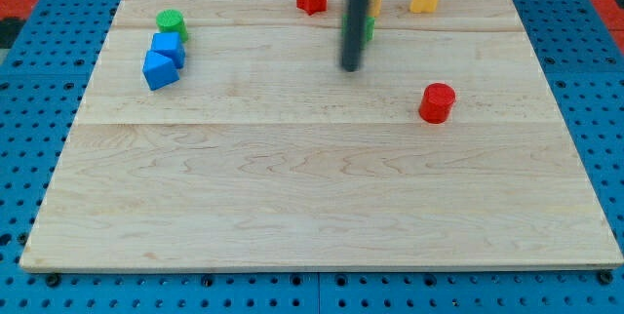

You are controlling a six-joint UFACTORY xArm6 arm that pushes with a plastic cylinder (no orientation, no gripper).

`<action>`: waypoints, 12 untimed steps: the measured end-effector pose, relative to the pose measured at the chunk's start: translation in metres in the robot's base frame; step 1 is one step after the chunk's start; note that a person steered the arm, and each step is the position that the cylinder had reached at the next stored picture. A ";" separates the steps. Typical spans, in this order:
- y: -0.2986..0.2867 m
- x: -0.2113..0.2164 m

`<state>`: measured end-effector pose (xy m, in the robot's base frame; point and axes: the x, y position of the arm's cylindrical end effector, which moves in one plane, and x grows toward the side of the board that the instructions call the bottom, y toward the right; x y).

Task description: Separate the blue cube from the blue triangle

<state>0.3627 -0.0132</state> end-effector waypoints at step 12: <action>-0.016 -0.029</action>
<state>0.3339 -0.0290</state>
